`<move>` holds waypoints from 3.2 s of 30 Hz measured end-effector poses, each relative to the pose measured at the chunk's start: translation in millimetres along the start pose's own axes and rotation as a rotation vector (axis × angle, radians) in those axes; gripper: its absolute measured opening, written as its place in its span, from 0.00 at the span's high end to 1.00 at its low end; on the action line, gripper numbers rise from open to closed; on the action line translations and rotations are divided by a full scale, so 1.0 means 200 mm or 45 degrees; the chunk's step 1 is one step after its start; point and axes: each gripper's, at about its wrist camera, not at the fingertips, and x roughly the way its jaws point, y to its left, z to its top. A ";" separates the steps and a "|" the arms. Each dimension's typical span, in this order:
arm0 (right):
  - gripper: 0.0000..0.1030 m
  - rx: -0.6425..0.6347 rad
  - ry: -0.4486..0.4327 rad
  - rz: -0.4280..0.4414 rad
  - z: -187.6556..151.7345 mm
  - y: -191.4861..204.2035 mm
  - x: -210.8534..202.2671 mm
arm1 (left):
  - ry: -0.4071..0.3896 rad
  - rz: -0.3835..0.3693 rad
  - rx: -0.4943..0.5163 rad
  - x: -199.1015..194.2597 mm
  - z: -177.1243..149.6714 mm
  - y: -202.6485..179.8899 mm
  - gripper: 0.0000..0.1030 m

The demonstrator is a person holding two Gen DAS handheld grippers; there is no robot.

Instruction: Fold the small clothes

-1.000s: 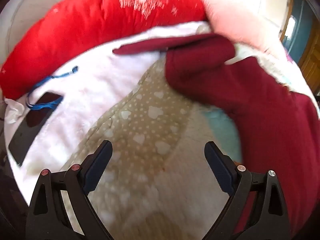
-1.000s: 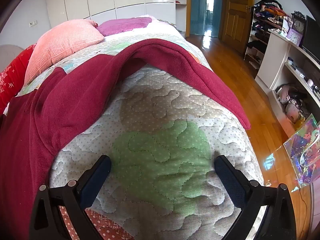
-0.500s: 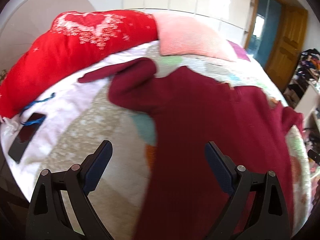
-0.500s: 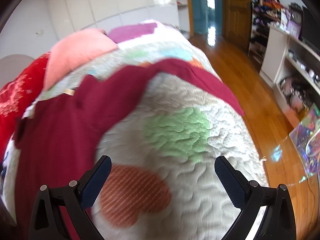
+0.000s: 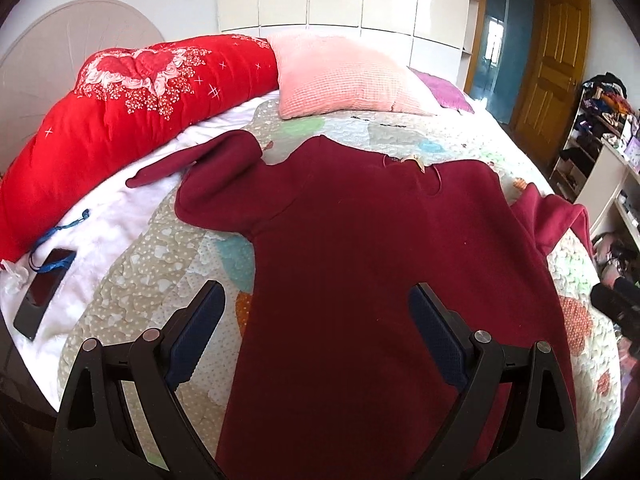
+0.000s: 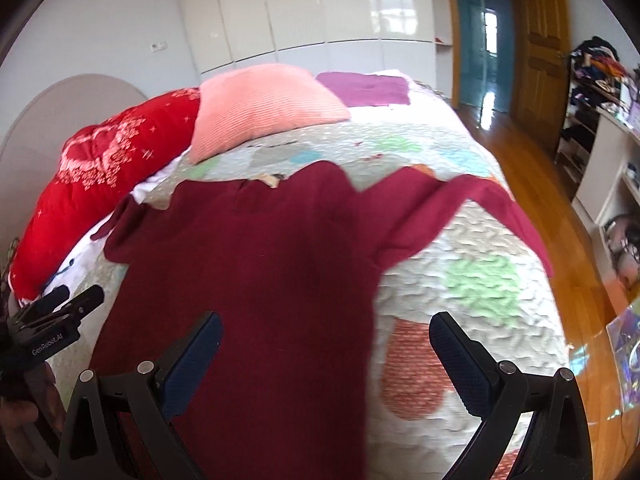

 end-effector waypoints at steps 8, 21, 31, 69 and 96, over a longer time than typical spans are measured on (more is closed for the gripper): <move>0.00 -0.063 0.006 -0.009 0.02 0.15 0.05 | 0.013 -0.002 0.004 0.03 -0.01 0.01 0.09; 0.00 -0.117 0.026 -0.017 0.03 0.26 0.15 | 0.032 -0.004 0.013 0.05 -0.01 0.01 0.09; 0.00 -0.103 0.055 -0.011 0.03 0.27 0.21 | 0.041 -0.013 0.026 0.09 -0.03 -0.01 0.09; 0.00 -0.190 0.117 0.057 0.04 0.51 0.41 | 0.089 0.049 -0.041 0.24 -0.04 0.14 0.09; 0.00 -0.301 0.192 0.148 0.09 0.79 0.66 | 0.024 0.370 -0.144 0.46 0.26 0.93 0.09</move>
